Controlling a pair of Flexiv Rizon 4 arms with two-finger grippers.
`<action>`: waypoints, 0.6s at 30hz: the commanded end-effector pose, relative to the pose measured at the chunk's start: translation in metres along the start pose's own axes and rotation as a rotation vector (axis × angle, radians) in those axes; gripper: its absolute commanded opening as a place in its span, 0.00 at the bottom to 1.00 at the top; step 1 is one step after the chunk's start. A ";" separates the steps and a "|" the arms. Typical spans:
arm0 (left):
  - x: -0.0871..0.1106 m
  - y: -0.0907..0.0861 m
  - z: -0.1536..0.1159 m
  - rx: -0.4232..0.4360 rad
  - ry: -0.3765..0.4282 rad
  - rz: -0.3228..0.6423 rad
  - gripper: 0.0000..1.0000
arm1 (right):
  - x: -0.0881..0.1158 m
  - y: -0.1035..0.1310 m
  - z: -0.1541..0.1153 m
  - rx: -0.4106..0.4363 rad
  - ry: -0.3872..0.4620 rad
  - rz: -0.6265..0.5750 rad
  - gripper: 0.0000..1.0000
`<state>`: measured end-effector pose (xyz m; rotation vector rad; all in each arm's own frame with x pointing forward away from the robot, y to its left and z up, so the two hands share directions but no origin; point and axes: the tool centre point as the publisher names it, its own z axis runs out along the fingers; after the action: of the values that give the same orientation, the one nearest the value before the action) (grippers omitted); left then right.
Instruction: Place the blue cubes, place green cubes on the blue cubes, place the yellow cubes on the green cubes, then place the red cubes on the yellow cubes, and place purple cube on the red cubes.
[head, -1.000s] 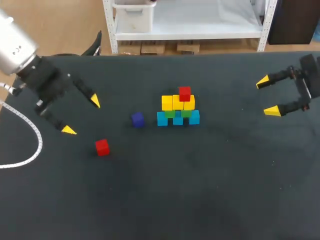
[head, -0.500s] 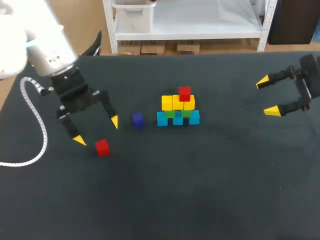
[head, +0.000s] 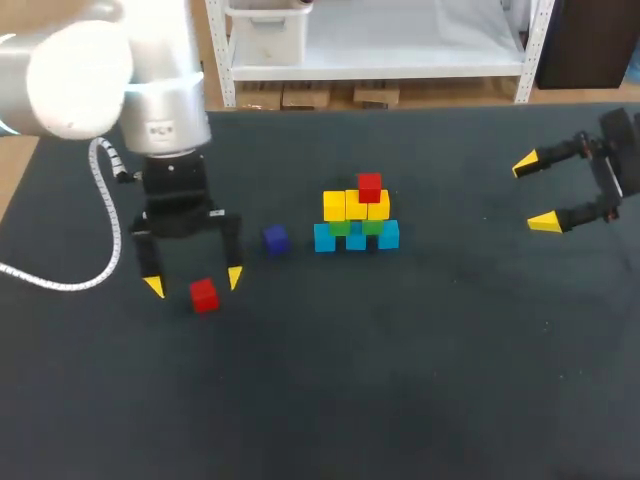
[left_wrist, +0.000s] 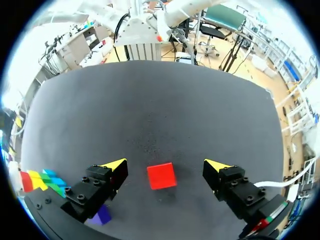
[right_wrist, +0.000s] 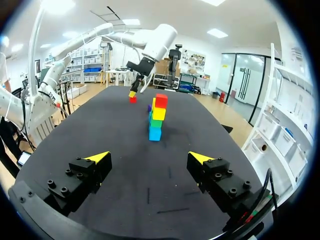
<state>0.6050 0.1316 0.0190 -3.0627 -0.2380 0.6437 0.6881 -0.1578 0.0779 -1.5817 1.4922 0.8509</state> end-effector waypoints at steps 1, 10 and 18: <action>0.008 0.006 0.003 0.123 -0.012 -0.029 1.00 | 0.001 -0.001 0.001 -0.001 -0.002 -0.001 1.00; 0.004 0.009 0.008 0.016 -0.038 -0.174 1.00 | 0.001 -0.001 0.001 -0.001 -0.002 -0.001 1.00; -0.008 0.005 0.016 -0.032 -0.068 -0.239 0.97 | 0.001 -0.001 0.001 -0.001 -0.002 -0.001 1.00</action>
<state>0.5993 0.1208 0.0079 -2.9541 -0.5858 0.7513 0.6880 -0.1579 0.0777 -1.5812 1.4918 0.8509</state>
